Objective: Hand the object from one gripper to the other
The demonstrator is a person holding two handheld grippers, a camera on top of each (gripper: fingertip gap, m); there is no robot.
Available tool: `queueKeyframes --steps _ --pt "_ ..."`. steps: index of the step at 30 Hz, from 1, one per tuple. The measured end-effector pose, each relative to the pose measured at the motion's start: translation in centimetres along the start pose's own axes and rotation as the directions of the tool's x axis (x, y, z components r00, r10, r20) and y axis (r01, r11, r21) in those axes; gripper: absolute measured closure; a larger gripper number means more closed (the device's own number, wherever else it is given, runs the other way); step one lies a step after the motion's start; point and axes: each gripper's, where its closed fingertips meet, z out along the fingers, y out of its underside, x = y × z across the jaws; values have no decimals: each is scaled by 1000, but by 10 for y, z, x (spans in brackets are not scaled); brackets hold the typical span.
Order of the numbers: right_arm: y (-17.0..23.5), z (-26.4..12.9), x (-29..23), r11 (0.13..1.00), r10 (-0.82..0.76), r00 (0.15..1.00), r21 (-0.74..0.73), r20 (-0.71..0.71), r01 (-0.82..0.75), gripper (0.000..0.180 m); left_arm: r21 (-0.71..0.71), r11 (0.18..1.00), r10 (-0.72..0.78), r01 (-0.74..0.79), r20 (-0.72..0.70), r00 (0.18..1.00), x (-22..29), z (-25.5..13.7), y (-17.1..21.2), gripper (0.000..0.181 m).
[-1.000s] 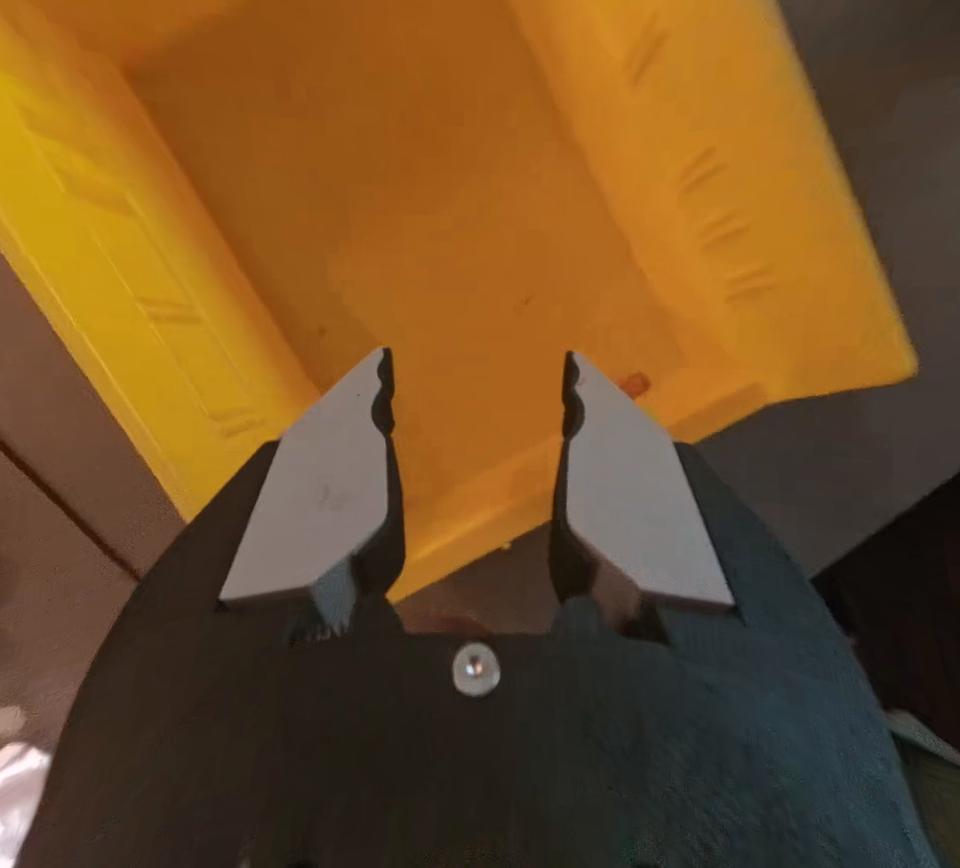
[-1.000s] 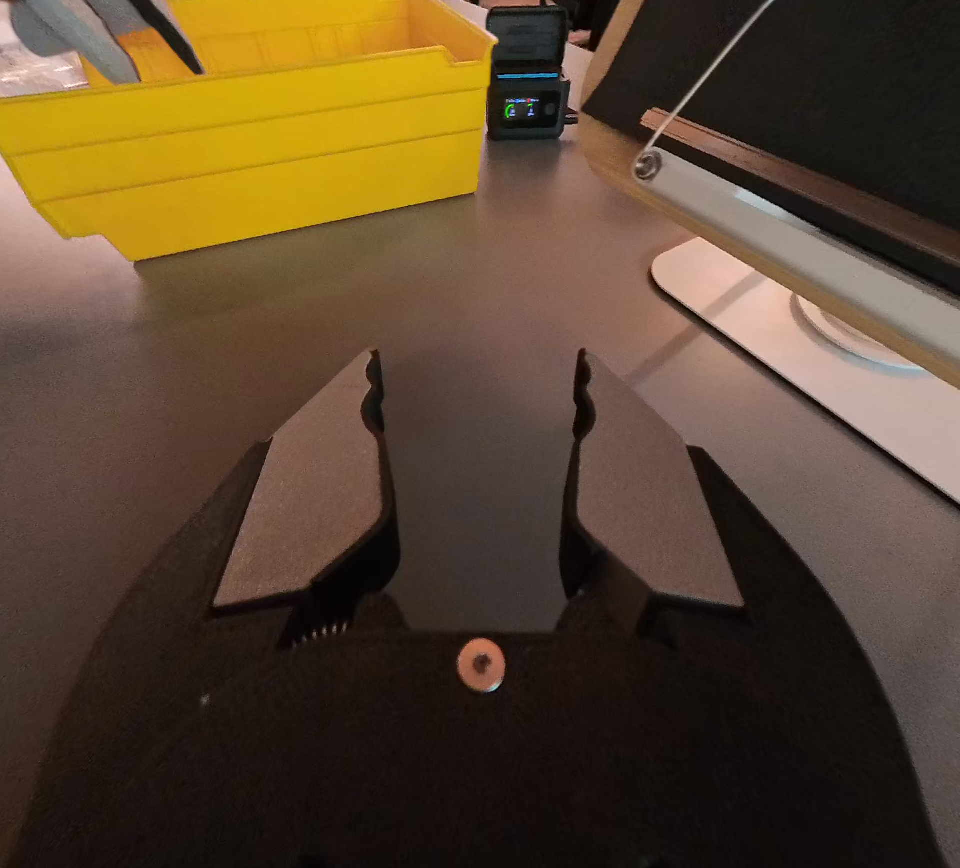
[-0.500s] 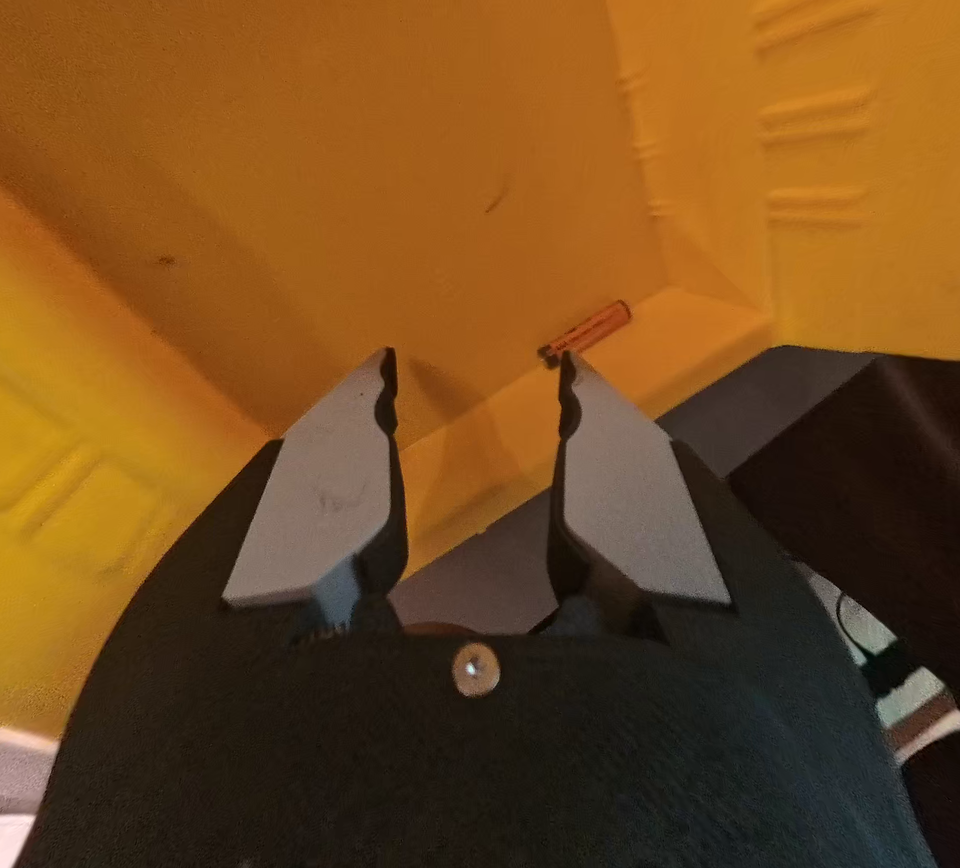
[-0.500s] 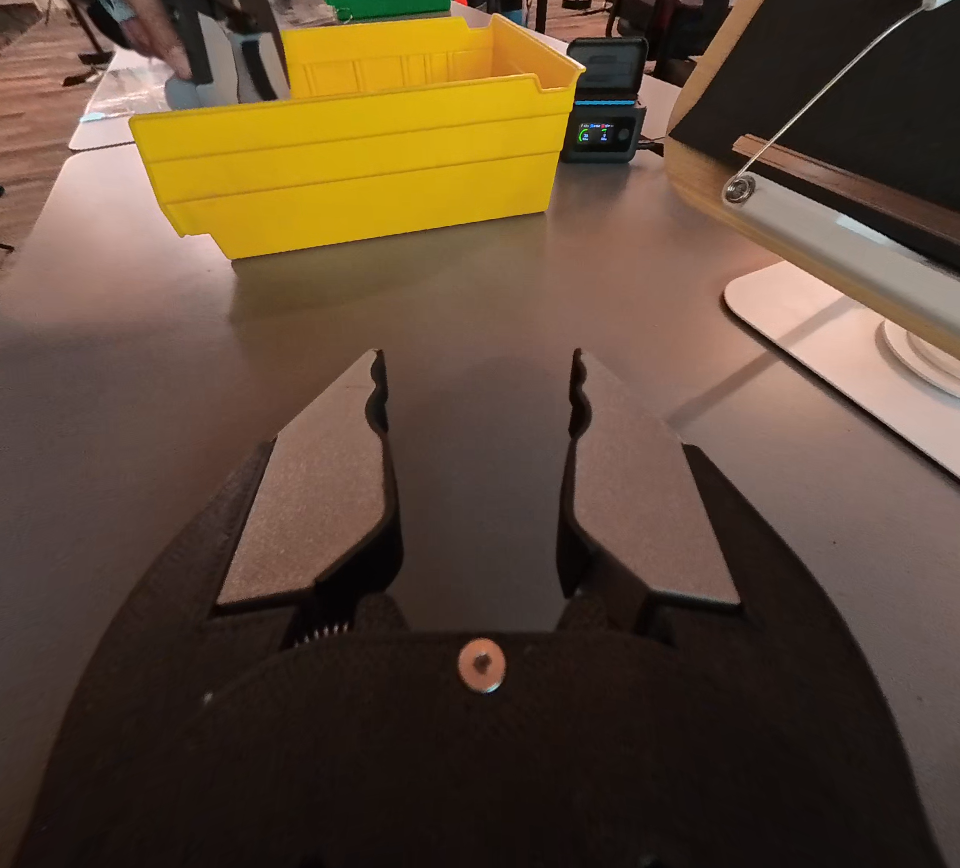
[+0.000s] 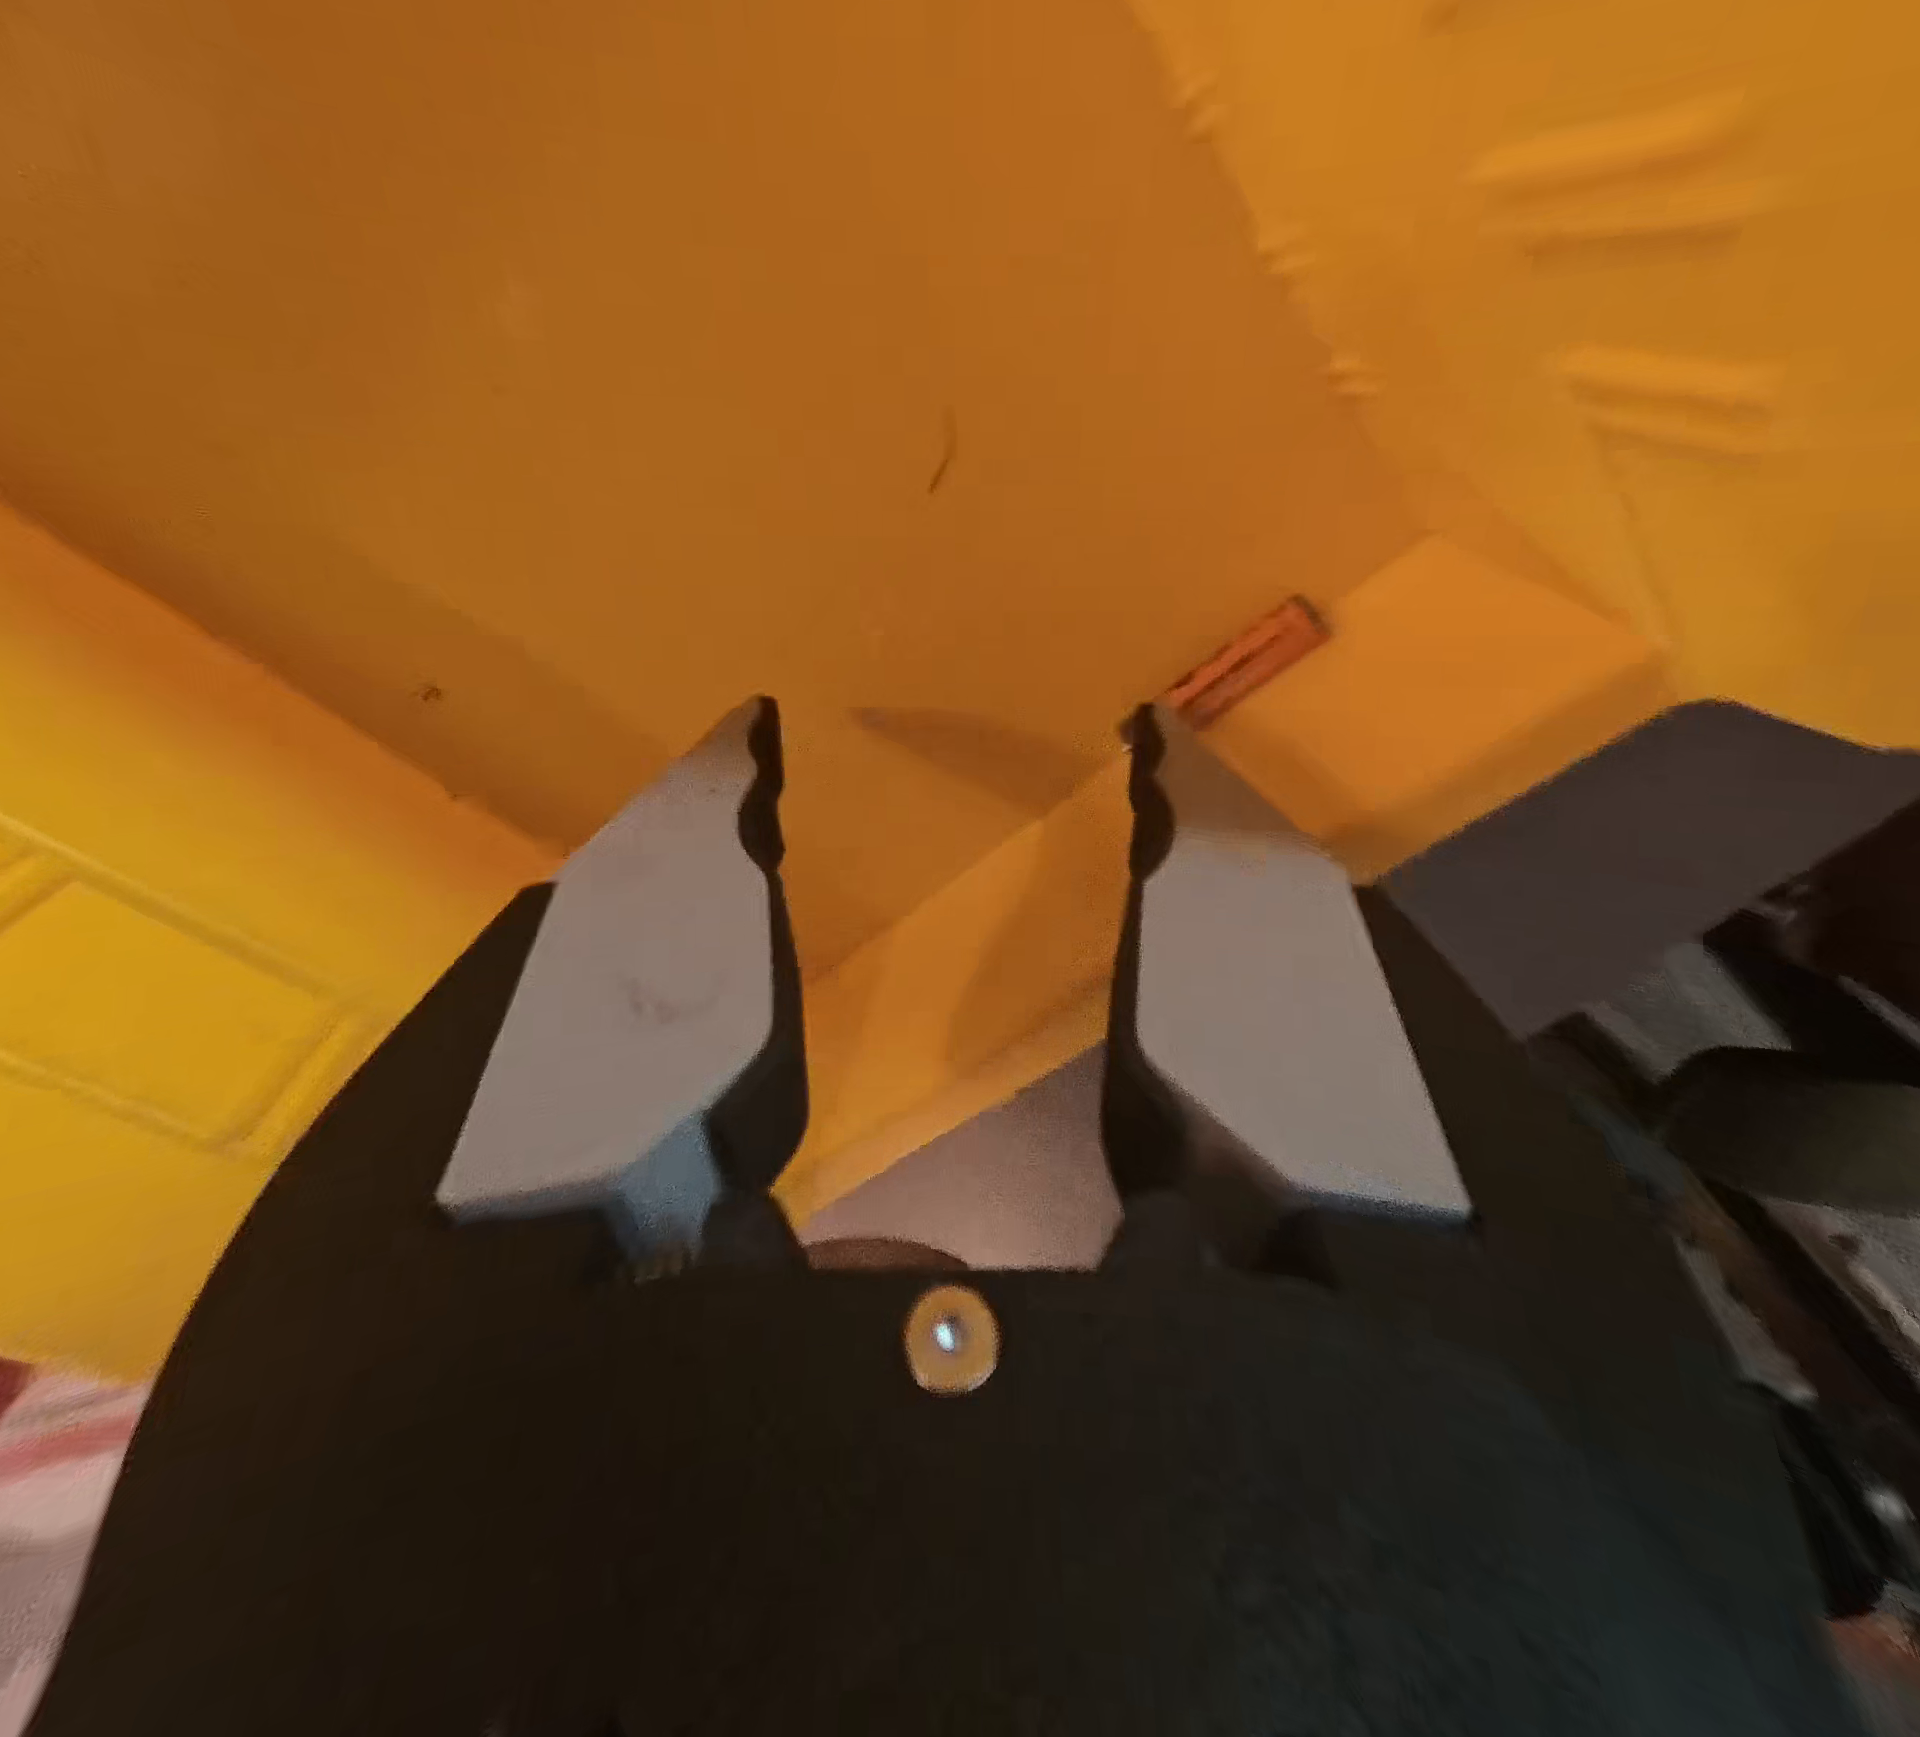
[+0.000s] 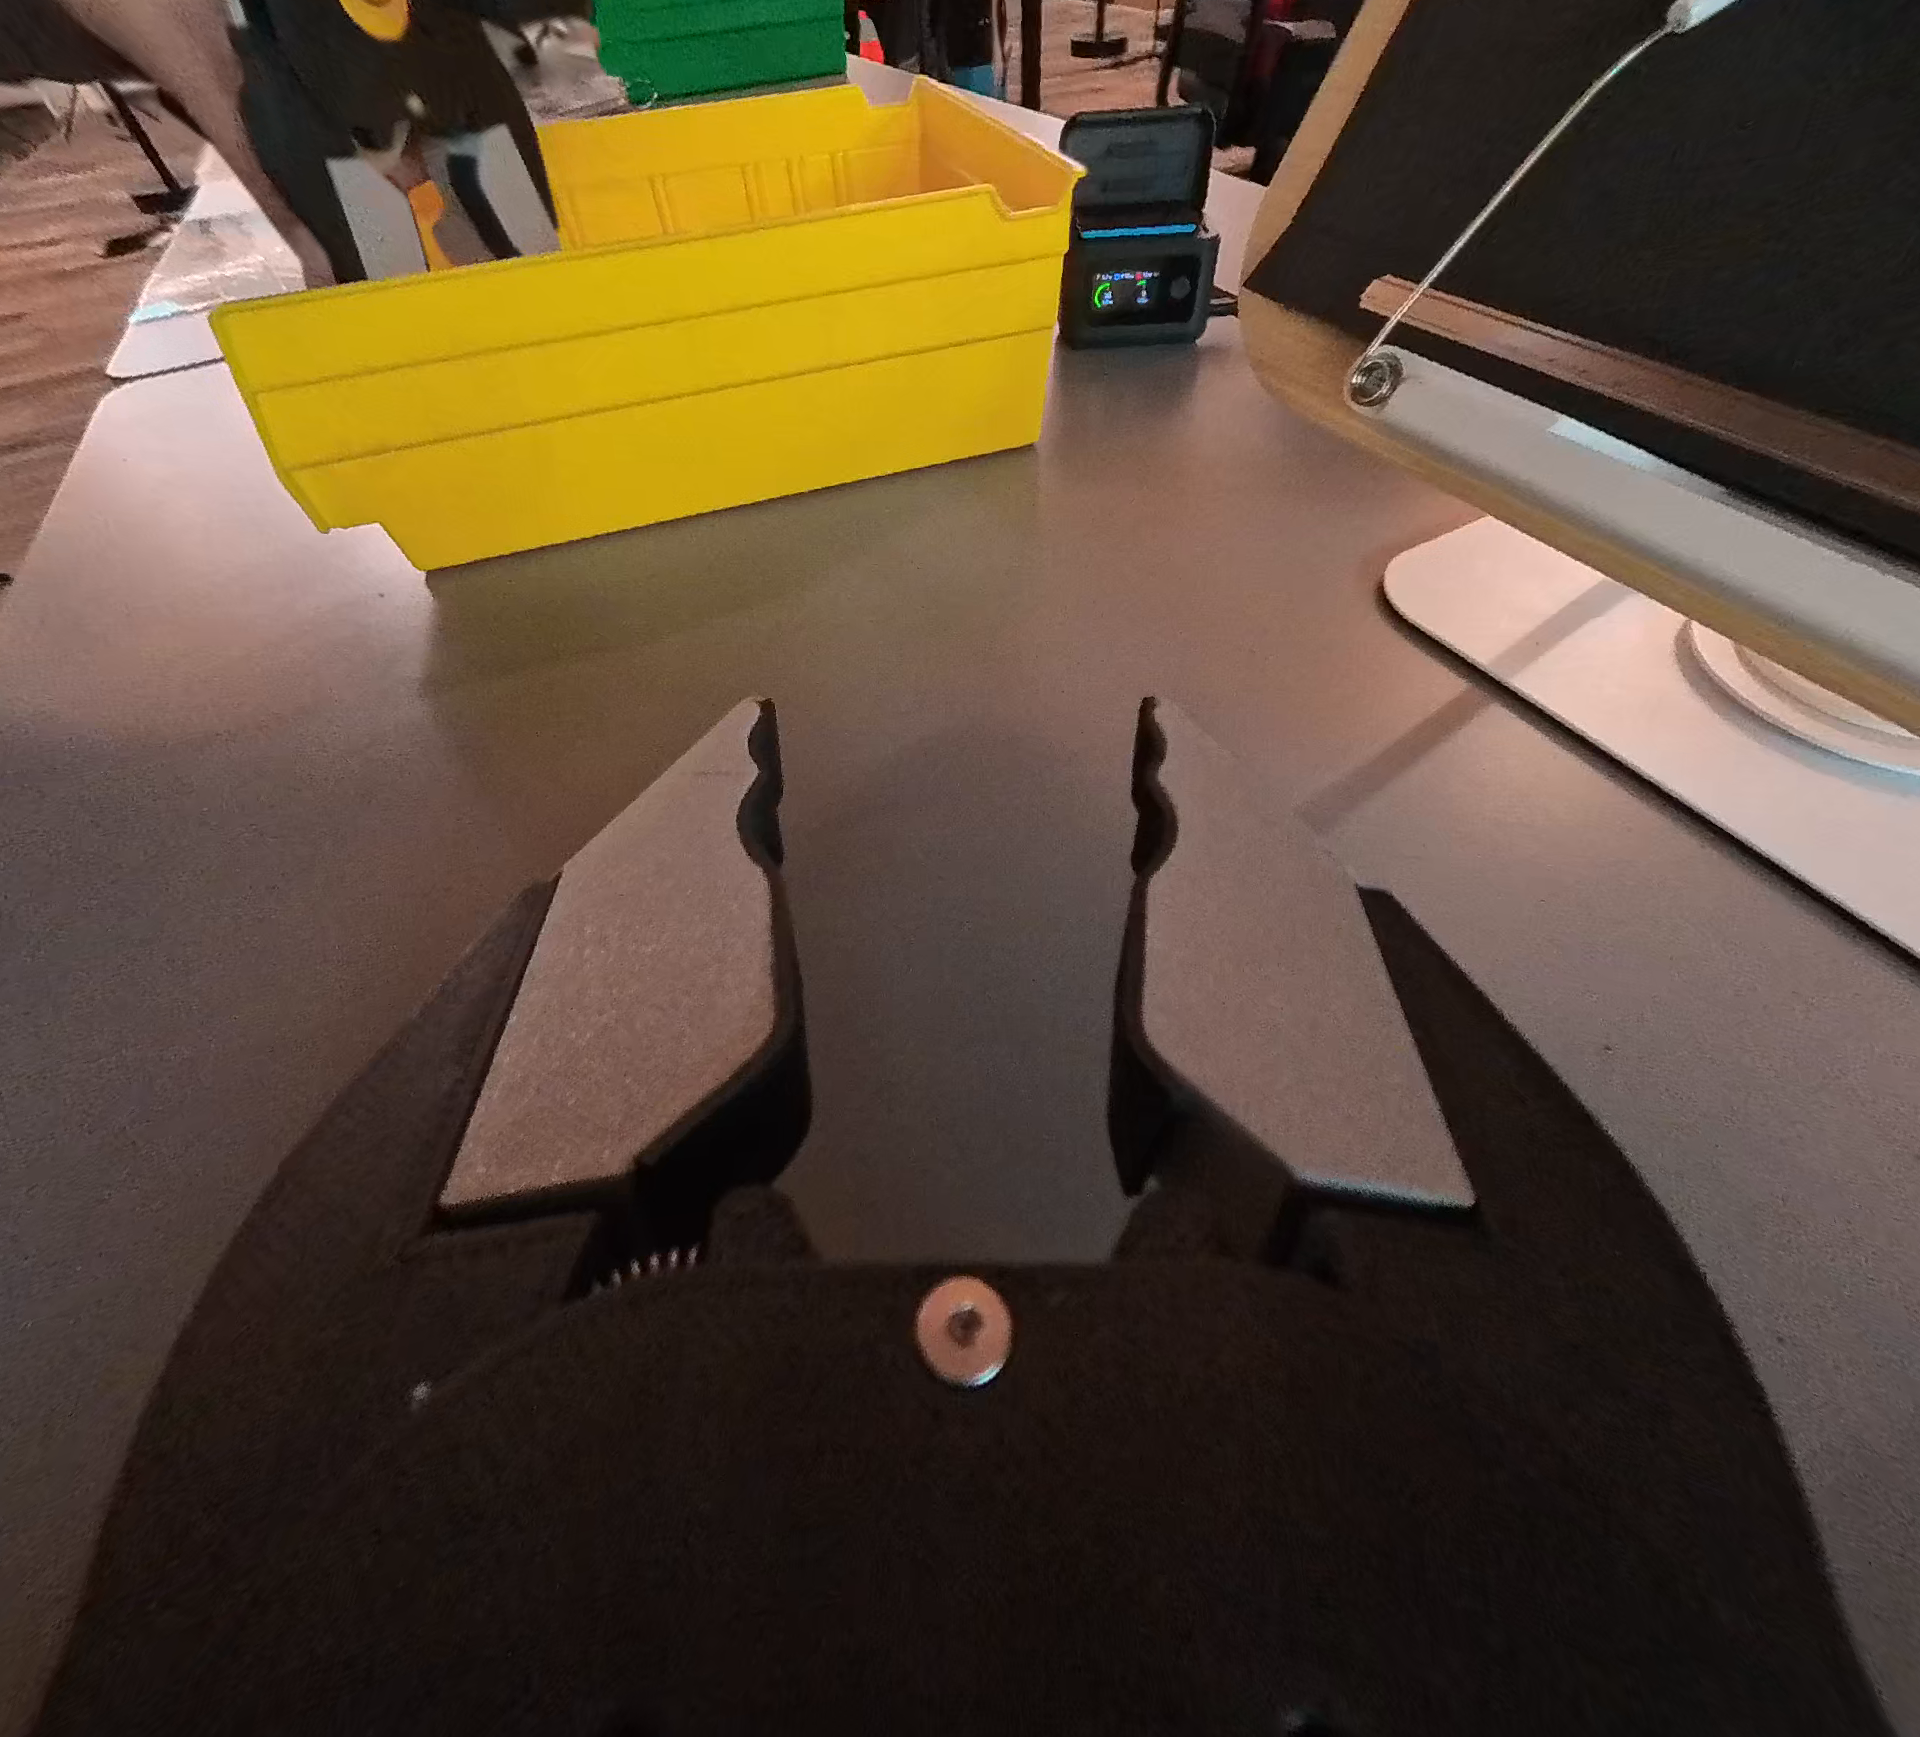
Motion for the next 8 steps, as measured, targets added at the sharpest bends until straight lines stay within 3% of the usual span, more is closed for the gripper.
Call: queueKeyframes --steps 1,5,8 --pt "0 0 0 1000 0 1000 -1 -2 0 115 32 999 -34 35 -31 999 2 -3 -6 118" --pt "1 1 -1 1000 -25 1000 -8 -10 25 115 -74 977 -208 200 -126 970 19 1 -4 100" --pt "1 2 -3 999 -35 999 -10 -3 35 116 -130 970 -217 205 -87 972 25 10 0 94"
